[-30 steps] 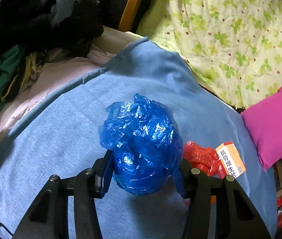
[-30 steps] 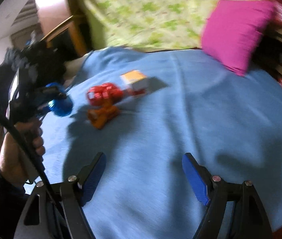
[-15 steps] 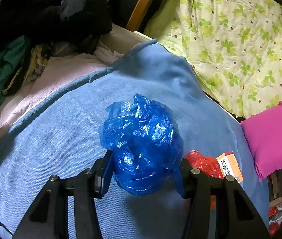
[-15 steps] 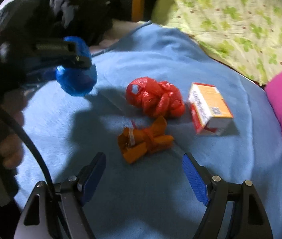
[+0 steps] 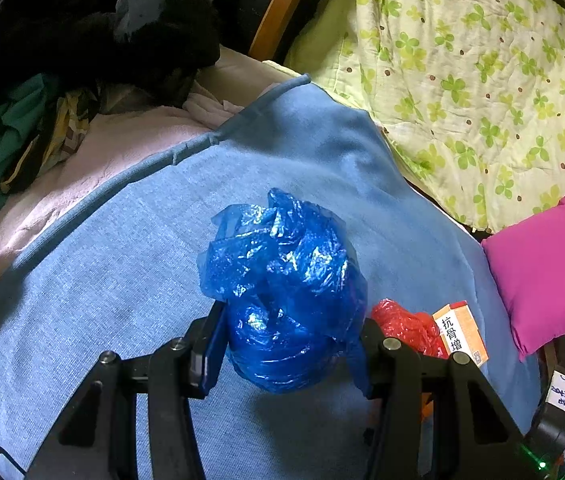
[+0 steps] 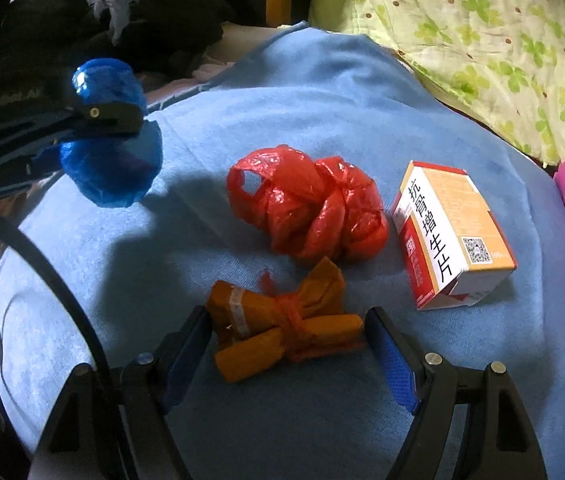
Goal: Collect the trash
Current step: 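Grasp the orange wrapped package with the right tool, then carry the blue bag and orange package toward the red basket with both tools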
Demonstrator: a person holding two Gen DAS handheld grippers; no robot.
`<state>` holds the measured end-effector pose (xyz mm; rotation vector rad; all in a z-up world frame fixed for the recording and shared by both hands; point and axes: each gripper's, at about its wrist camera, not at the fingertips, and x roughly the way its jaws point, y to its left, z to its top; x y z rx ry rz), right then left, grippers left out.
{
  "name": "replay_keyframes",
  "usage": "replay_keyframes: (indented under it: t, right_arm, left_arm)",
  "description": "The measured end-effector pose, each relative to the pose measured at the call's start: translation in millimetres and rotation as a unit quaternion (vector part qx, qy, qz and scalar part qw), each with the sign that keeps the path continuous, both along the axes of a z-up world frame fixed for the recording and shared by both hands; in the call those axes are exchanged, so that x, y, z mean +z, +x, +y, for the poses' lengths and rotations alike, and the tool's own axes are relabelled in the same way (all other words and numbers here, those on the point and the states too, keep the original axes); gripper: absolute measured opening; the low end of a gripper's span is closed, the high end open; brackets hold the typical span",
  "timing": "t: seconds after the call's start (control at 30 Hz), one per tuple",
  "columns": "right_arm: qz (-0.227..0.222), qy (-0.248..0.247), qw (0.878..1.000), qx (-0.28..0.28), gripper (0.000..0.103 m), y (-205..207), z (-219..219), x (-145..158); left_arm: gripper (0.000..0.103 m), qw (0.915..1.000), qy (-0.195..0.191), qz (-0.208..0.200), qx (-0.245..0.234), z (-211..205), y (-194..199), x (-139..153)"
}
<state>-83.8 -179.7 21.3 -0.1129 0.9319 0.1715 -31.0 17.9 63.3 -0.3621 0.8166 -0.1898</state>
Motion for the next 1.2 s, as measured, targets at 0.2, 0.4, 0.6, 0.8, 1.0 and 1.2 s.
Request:
replay_keyframes:
  t: [0.2,0.4,0.6,0.8,1.0,1.2]
  right_arm:
    - [-0.003,0.016,1.000,-0.010,0.073,-7,-2,4]
    - [-0.023,0.036,0.998,-0.042,0.073,-30,-14,22]
    - [-0.041,0.045,0.994,-0.090,0.073,-80,-40,44]
    - [-0.055,0.039,0.988,-0.138,0.073,-139,-71,65]
    - [-0.087,0.065,0.975,-0.194,0.073,-202,-104,89]
    - [-0.117,0.108,0.957,-0.243,0.073,-265,-126,101]
  left_arm:
    - [0.053,1.0000,0.001,-0.001,-0.006,-3,0,0]
    - [0.053,0.9999,0.008,-0.007,-0.012,-8,-3,1]
    - [0.053,0.9992,0.029,-0.015,-0.025,-19,-8,2]
    - [0.053,0.9951,0.076,-0.034,-0.053,-39,-21,1]
    - [0.053,0.9801,0.143,-0.077,-0.115,-74,-54,-1]
    - [0.053,0.9686,0.171,-0.097,-0.153,-87,-99,5]
